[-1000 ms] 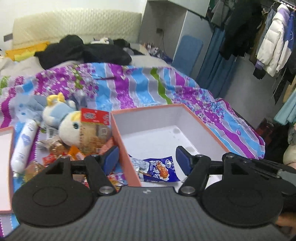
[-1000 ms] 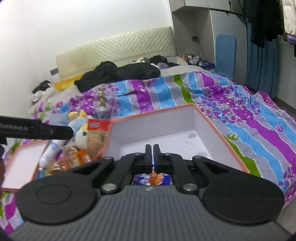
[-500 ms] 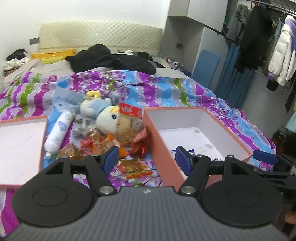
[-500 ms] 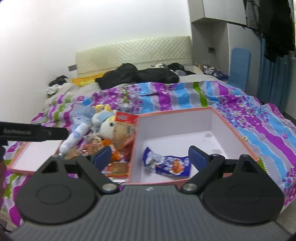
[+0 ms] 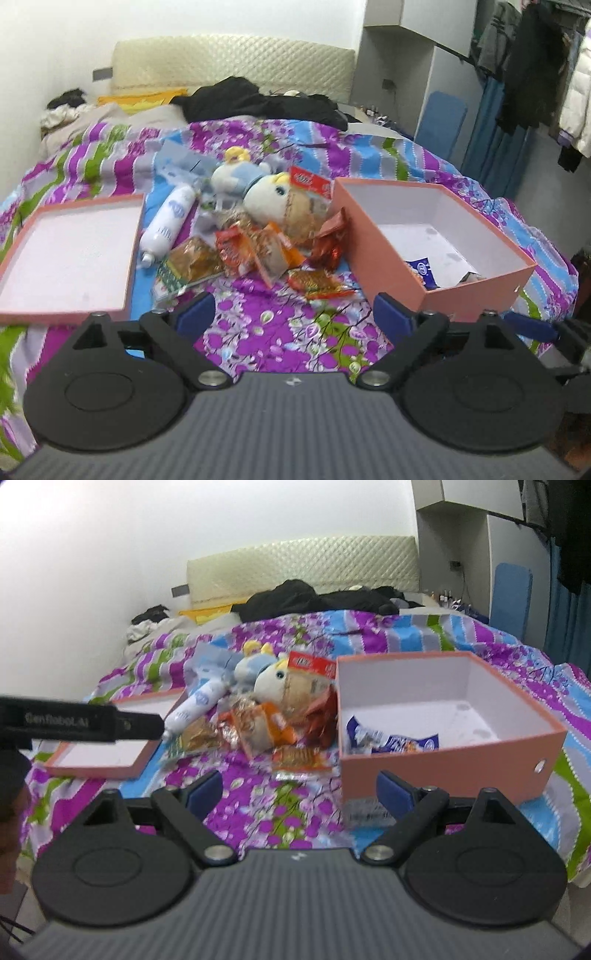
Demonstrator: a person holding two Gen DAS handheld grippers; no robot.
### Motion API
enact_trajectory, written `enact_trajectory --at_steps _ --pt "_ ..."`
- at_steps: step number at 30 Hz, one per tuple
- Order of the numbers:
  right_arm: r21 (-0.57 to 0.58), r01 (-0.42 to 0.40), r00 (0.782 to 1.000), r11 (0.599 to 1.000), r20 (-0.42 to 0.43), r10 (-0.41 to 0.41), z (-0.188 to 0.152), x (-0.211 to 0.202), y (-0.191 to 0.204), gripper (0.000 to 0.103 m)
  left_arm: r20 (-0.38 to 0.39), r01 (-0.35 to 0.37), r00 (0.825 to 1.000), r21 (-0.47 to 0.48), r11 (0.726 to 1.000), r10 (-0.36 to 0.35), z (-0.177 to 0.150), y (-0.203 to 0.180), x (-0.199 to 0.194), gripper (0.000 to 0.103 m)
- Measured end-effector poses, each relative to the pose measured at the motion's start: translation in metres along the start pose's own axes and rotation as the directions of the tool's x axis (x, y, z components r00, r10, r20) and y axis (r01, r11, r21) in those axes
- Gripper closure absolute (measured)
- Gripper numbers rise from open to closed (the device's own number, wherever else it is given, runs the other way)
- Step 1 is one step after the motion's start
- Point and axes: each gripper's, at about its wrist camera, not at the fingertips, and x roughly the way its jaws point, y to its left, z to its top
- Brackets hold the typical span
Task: Organize snacks
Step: 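Reach the left gripper into the pile and grasp the orange snack bag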
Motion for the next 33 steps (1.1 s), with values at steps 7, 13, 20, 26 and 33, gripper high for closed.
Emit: enact_trajectory --at_steps 7,13,20,26,33 --pt "-0.034 0.044 0.999 0.998 -0.012 -0.044 -0.008 0.018 0.016 0.012 -0.027 0.003 1.0 -0.057 0.998 -0.005 -0.007 0.025 0.021 0.006" --pt "-0.076 0.026 0.999 0.997 0.026 -0.024 -0.011 0.036 0.031 0.012 -0.038 0.014 0.999 -0.091 0.996 -0.017 -0.008 0.041 0.057 0.006" --pt "-0.192 0.094 0.995 0.977 0.057 -0.084 -0.019 0.072 0.056 0.012 -0.043 0.032 0.998 -0.104 0.994 -0.036 0.0 0.066 0.1 0.006" --pt "-0.263 0.12 0.992 0.957 0.075 -0.103 -0.021 0.108 0.073 0.036 -0.058 0.059 0.996 -0.123 0.991 -0.067 0.012 0.088 0.143 0.008" --pt "-0.372 0.191 0.982 0.908 0.06 -0.182 -0.031 0.178 0.075 0.053 -0.065 0.112 0.99 -0.199 0.974 -0.127 0.014 0.106 0.199 0.011"
